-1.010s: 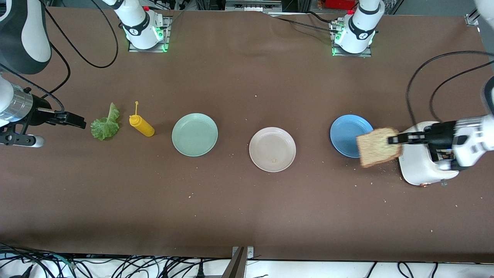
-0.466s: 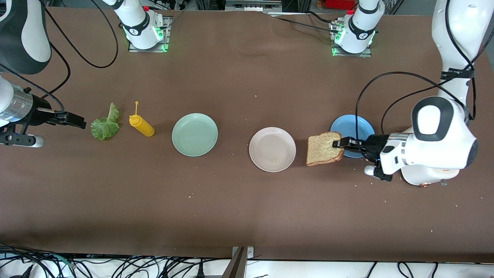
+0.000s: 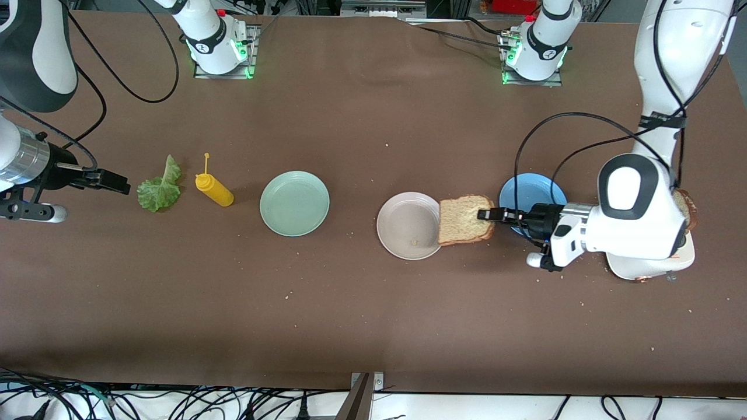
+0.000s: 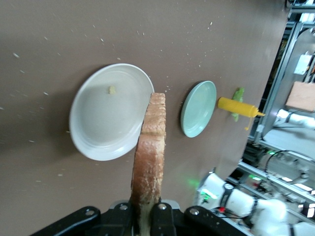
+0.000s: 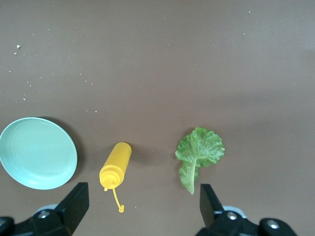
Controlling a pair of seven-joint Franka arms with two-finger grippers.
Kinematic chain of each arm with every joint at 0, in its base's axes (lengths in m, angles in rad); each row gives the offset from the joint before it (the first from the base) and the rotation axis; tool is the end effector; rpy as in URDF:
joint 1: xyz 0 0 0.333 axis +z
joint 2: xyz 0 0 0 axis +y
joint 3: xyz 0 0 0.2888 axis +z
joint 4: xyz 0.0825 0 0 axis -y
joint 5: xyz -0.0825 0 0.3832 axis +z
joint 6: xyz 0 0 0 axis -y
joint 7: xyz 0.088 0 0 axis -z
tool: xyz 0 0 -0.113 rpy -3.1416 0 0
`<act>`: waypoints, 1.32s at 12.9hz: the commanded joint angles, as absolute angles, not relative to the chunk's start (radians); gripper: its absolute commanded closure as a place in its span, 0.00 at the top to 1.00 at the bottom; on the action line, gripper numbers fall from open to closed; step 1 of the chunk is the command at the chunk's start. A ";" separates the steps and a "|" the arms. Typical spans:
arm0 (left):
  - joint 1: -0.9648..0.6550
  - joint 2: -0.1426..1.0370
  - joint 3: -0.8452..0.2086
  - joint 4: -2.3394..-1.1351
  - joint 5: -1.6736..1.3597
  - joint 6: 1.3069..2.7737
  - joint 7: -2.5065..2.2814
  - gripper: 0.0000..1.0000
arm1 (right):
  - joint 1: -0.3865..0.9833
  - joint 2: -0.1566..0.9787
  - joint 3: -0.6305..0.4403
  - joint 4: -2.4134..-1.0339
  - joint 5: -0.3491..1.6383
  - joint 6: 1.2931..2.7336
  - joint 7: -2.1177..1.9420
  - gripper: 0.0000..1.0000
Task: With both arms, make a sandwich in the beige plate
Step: 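Carry the toast slice over the beige plate with the left gripper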
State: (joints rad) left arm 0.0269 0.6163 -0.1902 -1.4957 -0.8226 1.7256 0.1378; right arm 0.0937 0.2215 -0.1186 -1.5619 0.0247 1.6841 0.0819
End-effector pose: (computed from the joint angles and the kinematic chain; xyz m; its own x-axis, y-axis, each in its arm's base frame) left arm 0.6454 -0.1606 0.2971 0.9370 -0.1383 -0.3208 0.1639 -0.6371 0.7532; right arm 0.6121 -0.0072 0.4761 0.9893 -0.1089 -0.0971 -0.1085 -0.9940 0.0098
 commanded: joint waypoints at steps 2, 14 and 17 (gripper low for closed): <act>0.014 0.675 -0.186 -1.474 -0.877 1.723 0.063 0.00 | 0.094 0.229 -0.117 -1.542 0.017 1.675 0.094 1.00; -0.141 0.736 -0.183 -1.491 -0.856 1.850 0.181 0.00 | 0.094 0.229 -0.117 -1.542 0.017 1.675 0.094 1.00; -0.162 0.768 -0.181 -1.491 -0.813 1.868 0.184 0.00 | 0.094 0.229 -0.117 -1.542 0.017 1.675 0.094 1.00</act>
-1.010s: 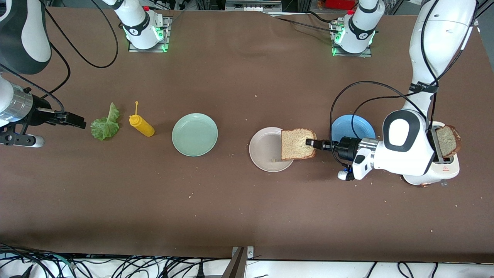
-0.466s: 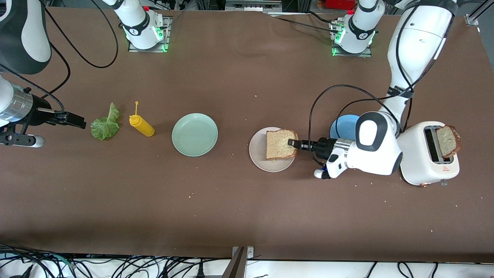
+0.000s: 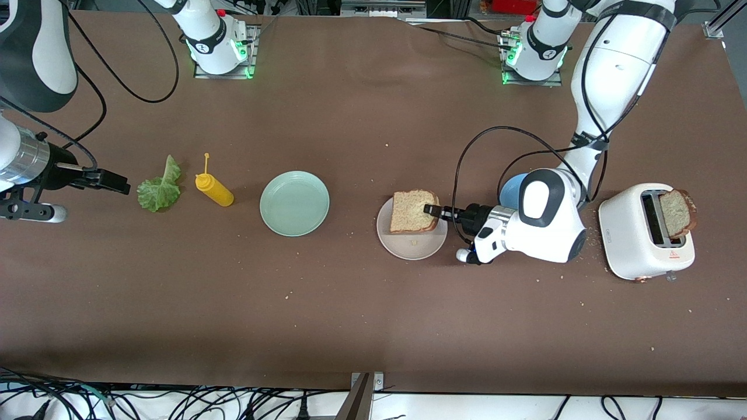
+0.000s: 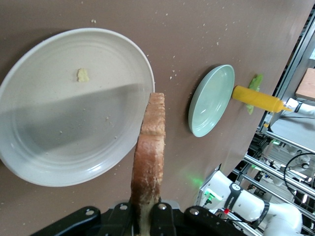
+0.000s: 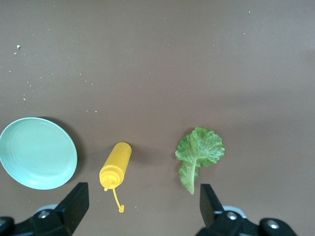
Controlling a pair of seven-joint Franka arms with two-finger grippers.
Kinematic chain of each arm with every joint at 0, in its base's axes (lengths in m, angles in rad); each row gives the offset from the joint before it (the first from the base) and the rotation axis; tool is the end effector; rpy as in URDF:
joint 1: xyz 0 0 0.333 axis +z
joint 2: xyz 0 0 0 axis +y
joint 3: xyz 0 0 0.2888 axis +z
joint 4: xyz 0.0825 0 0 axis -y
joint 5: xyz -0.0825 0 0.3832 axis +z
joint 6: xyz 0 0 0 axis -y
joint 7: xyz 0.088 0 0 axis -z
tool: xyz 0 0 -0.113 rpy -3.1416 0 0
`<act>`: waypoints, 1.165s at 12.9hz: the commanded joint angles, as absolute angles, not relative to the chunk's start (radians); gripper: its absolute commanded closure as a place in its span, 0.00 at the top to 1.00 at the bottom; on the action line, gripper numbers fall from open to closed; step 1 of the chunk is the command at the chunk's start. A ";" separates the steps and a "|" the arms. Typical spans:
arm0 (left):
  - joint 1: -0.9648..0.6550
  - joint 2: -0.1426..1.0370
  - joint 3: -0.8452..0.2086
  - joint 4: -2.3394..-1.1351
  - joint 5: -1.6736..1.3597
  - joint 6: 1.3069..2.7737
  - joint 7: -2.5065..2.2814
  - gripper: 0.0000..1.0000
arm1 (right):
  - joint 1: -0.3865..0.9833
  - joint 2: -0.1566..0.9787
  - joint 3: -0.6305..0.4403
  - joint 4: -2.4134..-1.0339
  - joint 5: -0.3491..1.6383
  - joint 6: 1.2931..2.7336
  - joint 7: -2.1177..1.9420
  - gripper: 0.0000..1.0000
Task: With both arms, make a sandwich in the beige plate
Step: 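Lower the toast onto the beige plate and open the left gripper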
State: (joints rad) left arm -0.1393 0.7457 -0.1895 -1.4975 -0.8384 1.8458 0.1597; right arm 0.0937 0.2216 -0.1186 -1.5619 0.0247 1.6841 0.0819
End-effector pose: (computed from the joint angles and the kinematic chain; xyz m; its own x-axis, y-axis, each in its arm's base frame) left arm 0.6163 -0.2589 0.2139 0.9088 -0.2113 -0.3597 0.1352 -0.6666 0.7331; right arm 0.6121 -0.0072 0.4760 0.9893 -0.1089 -0.0972 -0.1085 -0.9940 0.0098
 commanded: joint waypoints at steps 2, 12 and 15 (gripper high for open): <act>-0.173 0.790 -0.181 -1.490 -0.811 1.922 0.186 0.00 | 0.094 0.229 -0.117 -1.542 0.017 1.675 0.094 1.00; -0.147 0.838 -0.160 -1.490 -0.811 1.927 0.420 1.00 | 0.094 0.229 -0.117 -1.542 0.018 1.677 0.094 1.00; -0.144 0.825 -0.124 -1.490 -0.766 1.924 0.407 1.00 | 0.092 0.229 -0.118 -1.542 0.021 1.680 0.092 1.00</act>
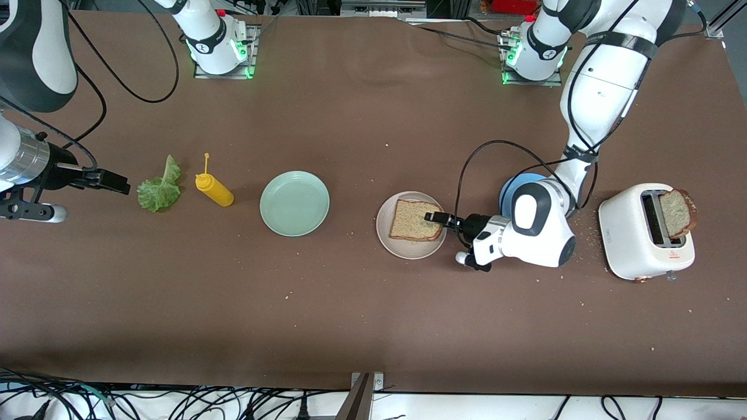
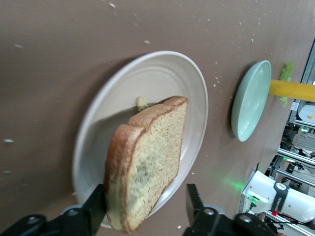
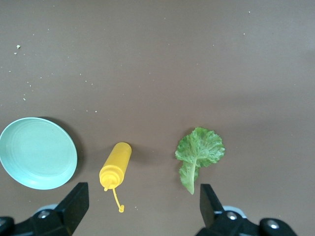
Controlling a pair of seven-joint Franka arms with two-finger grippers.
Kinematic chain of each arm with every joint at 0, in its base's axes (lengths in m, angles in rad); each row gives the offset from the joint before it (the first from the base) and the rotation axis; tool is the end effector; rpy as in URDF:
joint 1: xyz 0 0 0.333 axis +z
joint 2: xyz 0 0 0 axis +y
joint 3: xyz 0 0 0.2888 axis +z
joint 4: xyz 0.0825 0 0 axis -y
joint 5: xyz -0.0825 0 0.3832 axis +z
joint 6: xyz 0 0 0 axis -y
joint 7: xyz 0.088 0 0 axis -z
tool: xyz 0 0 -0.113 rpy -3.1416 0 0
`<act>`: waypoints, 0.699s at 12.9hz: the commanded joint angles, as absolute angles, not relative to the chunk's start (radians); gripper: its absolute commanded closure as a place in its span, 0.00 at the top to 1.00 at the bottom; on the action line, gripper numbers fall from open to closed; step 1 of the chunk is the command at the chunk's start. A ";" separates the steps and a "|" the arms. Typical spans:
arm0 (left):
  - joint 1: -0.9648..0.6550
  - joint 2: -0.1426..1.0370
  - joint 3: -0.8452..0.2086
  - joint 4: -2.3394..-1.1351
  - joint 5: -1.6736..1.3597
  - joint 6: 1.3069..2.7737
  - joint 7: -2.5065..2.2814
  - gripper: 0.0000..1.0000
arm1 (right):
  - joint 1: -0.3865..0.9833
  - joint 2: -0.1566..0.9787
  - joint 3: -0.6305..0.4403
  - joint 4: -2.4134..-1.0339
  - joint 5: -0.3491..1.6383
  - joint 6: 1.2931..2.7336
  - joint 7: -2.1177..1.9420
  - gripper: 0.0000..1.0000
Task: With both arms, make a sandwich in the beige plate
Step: 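Lower the toast onto the beige plate and open the left gripper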
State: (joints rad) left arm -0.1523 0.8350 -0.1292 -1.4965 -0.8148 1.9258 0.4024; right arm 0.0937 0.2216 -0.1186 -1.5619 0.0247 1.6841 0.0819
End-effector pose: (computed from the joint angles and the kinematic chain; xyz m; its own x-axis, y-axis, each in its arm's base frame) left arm 0.6213 -0.2265 0.1487 0.9323 -0.2864 -0.2210 -0.0324 -0.6744 0.7377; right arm 0.6121 -0.0072 0.4760 0.9893 -0.1089 -0.0972 -0.1085 -0.9940 0.0098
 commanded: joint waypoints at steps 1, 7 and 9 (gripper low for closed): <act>-0.143 0.825 -0.123 -1.489 -0.758 1.924 0.403 1.00 | 0.092 0.229 -0.118 -1.542 0.023 1.681 0.097 1.00; -0.133 0.746 -0.032 -1.485 -0.755 1.913 0.377 1.00 | 0.091 0.229 -0.118 -1.542 0.021 1.678 0.069 1.00; -0.127 0.709 0.011 -1.485 -0.755 1.899 0.371 1.00 | 0.091 0.229 -0.118 -1.542 0.023 1.674 -0.039 1.00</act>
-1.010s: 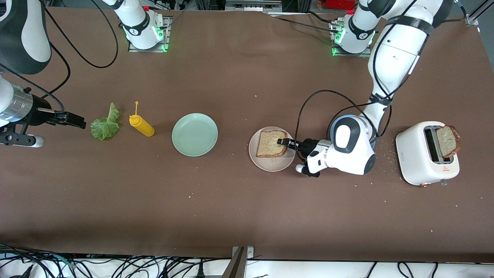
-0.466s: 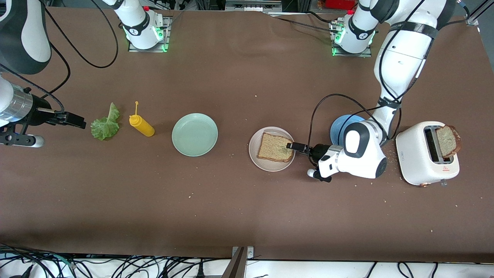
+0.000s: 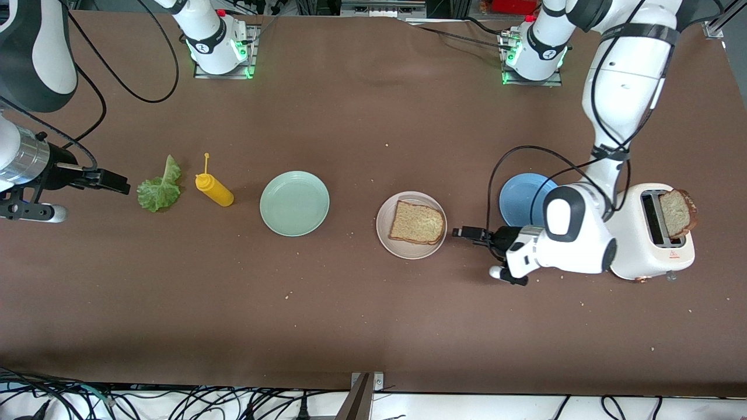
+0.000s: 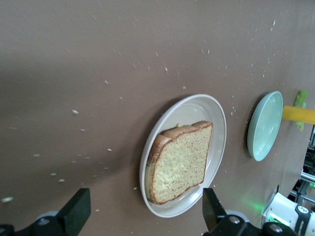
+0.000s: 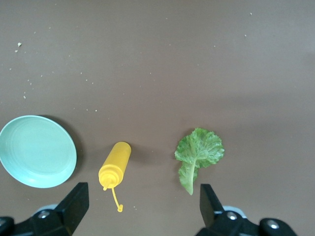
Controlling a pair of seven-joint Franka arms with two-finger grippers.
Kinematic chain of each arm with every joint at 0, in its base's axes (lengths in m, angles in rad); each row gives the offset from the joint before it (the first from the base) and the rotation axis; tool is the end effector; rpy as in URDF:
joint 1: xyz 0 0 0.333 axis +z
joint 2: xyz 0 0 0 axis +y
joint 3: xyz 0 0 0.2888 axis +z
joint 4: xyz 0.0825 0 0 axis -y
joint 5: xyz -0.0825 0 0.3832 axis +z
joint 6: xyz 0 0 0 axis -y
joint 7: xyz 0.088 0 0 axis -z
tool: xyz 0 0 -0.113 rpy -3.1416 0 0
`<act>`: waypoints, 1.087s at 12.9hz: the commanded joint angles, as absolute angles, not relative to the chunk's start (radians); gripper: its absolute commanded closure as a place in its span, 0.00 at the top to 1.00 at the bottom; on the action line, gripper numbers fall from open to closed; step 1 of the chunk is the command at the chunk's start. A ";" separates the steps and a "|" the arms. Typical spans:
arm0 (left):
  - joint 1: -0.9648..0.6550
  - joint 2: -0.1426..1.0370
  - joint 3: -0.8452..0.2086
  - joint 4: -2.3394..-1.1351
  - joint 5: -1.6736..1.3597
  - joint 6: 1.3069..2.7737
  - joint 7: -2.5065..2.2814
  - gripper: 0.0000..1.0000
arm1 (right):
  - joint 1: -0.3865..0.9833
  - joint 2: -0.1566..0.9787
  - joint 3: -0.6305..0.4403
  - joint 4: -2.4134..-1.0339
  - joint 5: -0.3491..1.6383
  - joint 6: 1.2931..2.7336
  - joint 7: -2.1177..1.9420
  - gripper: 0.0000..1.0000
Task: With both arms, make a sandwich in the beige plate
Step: 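Withdraw the left gripper while the right gripper reaches toward the mustard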
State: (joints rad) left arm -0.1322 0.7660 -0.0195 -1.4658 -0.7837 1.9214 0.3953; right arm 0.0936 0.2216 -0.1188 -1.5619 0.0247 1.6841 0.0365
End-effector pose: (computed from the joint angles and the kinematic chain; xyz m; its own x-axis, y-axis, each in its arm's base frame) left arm 0.6604 -0.1533 0.1976 0.9709 -0.1945 -0.1395 -0.0513 -0.7384 0.6724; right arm 0.6121 -0.0074 0.4760 0.9932 -0.0640 -0.0975 -0.0638 -0.9979 0.0055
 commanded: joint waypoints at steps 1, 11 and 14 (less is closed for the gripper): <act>-0.126 0.692 0.040 -1.485 -0.755 1.879 0.370 1.00 | 0.091 0.230 -0.118 -1.545 0.025 1.671 -0.085 1.00; -0.107 0.508 0.176 -1.479 -0.324 1.836 0.147 1.00 | 0.052 0.258 -0.141 -1.572 0.190 1.618 -0.581 1.00; -0.109 0.442 0.173 -1.474 -0.197 1.819 0.065 1.00 | 0.005 0.281 -0.143 -1.574 0.267 1.617 -0.701 1.00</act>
State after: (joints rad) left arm -0.1055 0.4977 0.1760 -1.4619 -0.2736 1.8379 0.1177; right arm 0.0317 0.2720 -0.1458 -1.5754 0.2153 1.6296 -0.6301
